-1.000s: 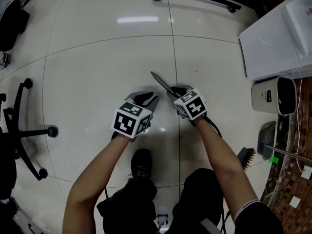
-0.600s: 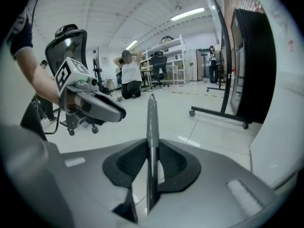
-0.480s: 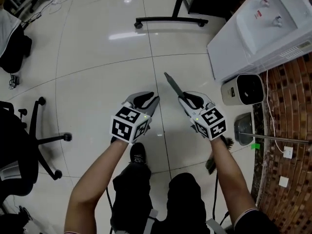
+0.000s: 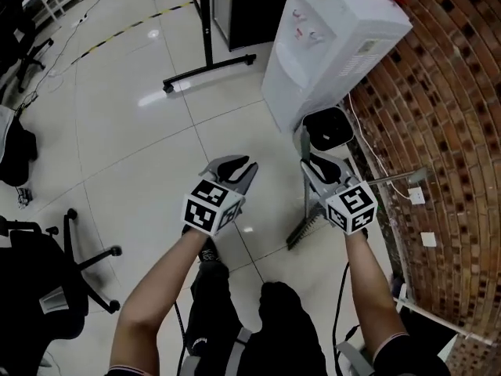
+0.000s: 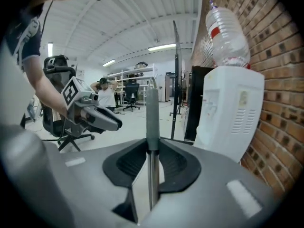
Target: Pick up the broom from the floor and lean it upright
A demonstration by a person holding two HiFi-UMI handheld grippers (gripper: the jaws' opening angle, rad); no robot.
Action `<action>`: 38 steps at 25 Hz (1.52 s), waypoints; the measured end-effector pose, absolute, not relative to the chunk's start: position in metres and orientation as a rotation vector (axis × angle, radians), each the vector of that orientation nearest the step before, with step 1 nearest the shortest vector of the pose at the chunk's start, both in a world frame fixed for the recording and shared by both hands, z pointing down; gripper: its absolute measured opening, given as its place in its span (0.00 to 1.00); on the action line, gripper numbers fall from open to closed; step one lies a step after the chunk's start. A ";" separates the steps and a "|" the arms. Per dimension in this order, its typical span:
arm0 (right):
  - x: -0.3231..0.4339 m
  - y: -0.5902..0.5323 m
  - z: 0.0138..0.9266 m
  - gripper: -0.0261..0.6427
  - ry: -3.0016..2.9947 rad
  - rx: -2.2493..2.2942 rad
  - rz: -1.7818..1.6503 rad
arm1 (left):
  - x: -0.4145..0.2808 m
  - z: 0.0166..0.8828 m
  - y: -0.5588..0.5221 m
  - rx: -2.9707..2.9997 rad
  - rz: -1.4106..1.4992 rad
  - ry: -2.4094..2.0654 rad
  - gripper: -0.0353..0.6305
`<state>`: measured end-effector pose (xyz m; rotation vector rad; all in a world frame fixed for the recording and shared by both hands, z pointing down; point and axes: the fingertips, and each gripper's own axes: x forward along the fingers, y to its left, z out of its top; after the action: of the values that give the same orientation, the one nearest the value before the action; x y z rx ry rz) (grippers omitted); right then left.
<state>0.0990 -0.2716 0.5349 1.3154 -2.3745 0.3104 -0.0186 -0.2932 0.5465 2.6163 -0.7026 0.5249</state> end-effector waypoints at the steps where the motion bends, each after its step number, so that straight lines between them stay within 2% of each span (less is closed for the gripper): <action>1: 0.113 -0.262 0.520 0.17 -2.371 1.347 0.310 | -0.003 0.533 -0.287 2.631 0.525 -0.671 0.18; 12: 0.215 -0.152 0.354 0.16 -2.320 1.807 0.356 | 0.117 0.388 -0.211 2.765 0.552 -0.414 0.18; 20: 0.273 -0.102 0.238 0.16 -2.284 2.065 0.264 | 0.192 0.288 -0.163 2.897 0.540 -0.346 0.18; 27: 0.327 -0.052 0.239 0.16 -2.085 2.162 0.304 | 0.257 0.258 -0.115 2.954 0.521 -0.191 0.18; 38: 0.461 0.054 0.292 0.16 -1.618 2.419 0.477 | 0.403 0.311 -0.051 2.917 0.581 0.253 0.18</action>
<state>0.4607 0.0543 0.2920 2.4186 -1.6179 0.4770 0.4034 -0.0512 0.3107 2.9173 0.2533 0.5805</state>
